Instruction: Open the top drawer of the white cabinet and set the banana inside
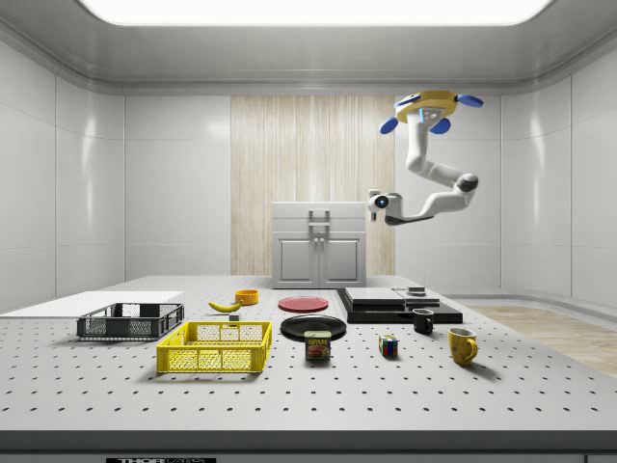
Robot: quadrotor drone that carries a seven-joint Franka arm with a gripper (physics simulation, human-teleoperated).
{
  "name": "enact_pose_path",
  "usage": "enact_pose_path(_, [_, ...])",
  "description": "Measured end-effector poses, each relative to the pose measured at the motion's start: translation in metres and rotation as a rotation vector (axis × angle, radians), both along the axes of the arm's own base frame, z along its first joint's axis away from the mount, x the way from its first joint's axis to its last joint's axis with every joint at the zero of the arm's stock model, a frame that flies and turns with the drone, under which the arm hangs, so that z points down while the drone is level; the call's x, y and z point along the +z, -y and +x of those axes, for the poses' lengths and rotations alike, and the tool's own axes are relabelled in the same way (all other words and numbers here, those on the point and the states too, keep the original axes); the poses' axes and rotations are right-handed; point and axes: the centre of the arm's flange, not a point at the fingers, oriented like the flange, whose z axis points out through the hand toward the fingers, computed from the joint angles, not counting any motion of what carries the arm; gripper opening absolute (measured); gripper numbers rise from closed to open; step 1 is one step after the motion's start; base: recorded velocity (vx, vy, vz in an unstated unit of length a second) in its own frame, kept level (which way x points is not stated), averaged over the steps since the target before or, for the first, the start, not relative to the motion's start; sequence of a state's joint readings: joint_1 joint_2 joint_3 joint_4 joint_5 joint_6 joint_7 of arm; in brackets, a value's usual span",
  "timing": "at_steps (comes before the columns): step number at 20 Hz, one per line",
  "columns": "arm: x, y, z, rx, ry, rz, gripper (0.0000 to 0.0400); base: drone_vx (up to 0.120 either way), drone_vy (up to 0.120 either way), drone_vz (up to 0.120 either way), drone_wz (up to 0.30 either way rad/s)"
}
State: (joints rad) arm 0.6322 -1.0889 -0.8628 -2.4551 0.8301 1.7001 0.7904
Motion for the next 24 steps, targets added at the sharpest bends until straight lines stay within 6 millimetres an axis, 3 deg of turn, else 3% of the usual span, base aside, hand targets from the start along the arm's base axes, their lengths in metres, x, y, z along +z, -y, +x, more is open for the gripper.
enact_pose_path(13, [0.0,0.0,0.0,0.0,0.0,0.0,0.04,0.12,-0.12,0.0,0.0])
enact_pose_path(18, [0.0,0.0,0.0,0.0,0.0,0.0,0.04,0.12,-0.12,0.12,0.0])
enact_pose_path(24, [0.0,0.0,0.0,0.0,0.0,0.0,0.04,0.12,-0.12,0.0,0.0])
